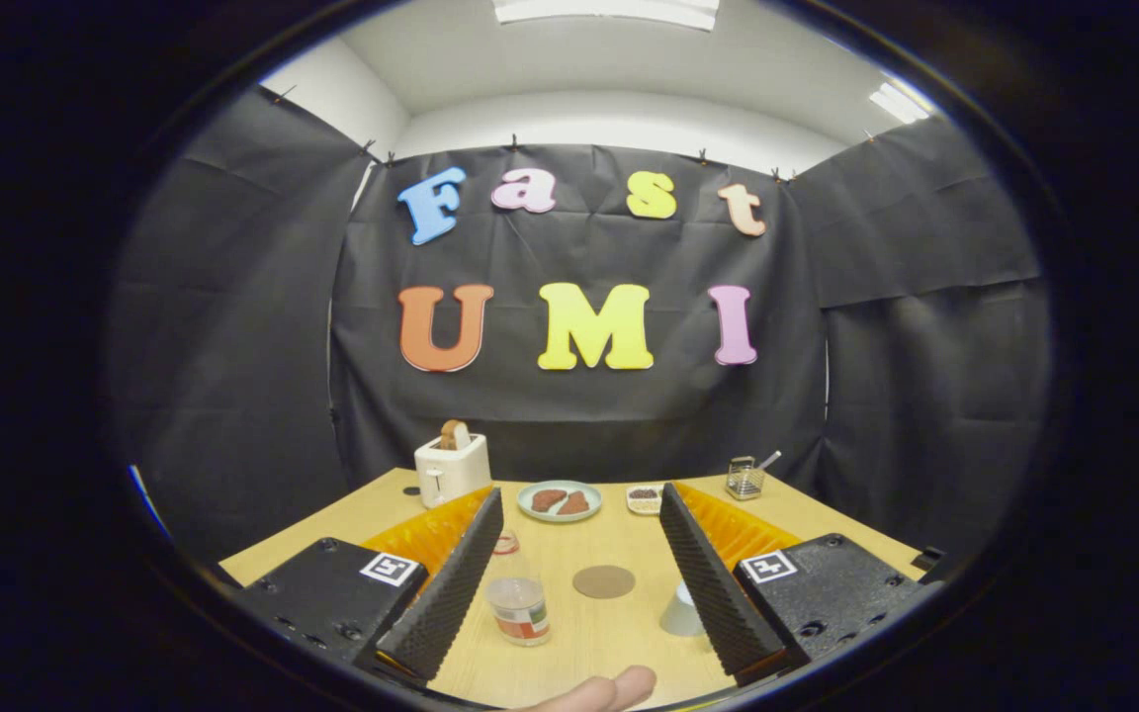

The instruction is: Take the bottle from table, then pour the juice into the cup, finally place the bottle on the coaster

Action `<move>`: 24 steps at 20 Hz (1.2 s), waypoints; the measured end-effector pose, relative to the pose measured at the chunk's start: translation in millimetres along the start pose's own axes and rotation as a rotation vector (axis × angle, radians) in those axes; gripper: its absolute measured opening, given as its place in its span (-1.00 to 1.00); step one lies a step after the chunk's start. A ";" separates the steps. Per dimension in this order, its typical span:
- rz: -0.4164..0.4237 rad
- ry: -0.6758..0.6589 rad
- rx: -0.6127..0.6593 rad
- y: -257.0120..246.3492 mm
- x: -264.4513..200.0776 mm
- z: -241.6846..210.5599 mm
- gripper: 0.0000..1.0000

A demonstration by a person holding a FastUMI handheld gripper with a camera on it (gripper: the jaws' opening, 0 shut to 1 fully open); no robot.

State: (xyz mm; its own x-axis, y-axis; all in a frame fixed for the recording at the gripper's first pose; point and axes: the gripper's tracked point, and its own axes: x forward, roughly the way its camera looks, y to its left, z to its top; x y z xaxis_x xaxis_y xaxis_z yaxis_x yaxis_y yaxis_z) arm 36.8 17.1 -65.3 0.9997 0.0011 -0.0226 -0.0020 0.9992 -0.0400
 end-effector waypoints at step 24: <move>-0.030 0.100 0.058 65.7 59.1 -162.0 1.00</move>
State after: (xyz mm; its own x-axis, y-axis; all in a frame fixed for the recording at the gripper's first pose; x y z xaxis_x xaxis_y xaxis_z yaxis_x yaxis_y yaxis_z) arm 92.1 76.4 -231.1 0.9921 -0.0295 -0.1218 0.0317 0.9994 0.0161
